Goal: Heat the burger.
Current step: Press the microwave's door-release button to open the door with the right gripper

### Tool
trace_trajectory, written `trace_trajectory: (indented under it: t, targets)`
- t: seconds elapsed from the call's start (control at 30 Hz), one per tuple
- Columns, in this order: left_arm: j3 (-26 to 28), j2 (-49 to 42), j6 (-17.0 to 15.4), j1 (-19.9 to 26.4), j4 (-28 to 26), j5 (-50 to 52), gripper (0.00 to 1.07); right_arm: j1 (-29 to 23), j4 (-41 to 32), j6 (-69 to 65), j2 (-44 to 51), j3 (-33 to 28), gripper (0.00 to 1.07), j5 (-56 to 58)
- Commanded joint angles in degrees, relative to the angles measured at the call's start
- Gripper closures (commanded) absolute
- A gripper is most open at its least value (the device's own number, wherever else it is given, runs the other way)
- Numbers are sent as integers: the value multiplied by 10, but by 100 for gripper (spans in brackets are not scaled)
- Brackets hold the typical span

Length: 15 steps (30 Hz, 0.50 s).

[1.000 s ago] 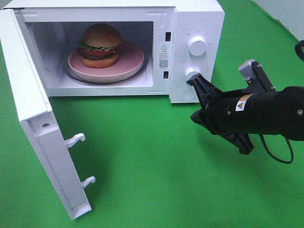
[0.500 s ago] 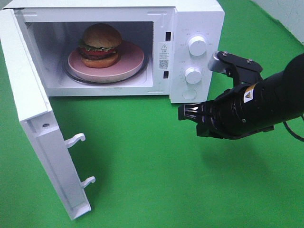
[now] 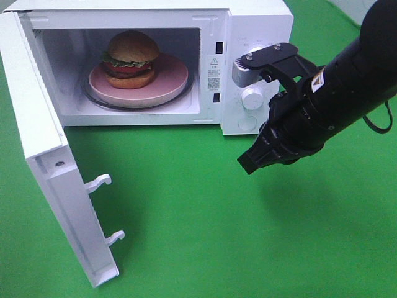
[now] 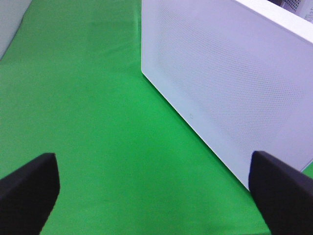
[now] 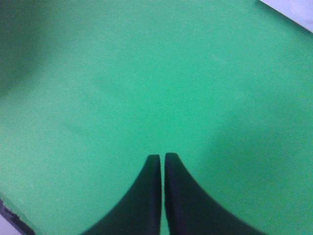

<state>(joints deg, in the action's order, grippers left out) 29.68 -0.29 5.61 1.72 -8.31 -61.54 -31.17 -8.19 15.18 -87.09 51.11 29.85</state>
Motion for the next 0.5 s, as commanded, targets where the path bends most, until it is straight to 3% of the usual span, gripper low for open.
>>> trace_trajectory:
  t: [0.03, 0.23, 0.3, 0.5]
  targets:
    - [-1, -9, -1, 2, -1, 2, 9, 2, 6, 120, 4, 38, 104, 67]
    - [-1, -9, -1, 2, -1, 2, 9, 2, 7, 256, 4, 61, 104, 85]
    - [-1, -9, -1, 2, -1, 2, 9, 2, 7, 367, 4, 70, 104, 83]
    - [-1, -9, -1, 2, -1, 2, 9, 2, 37, 480, 4, 83, 103, 82]
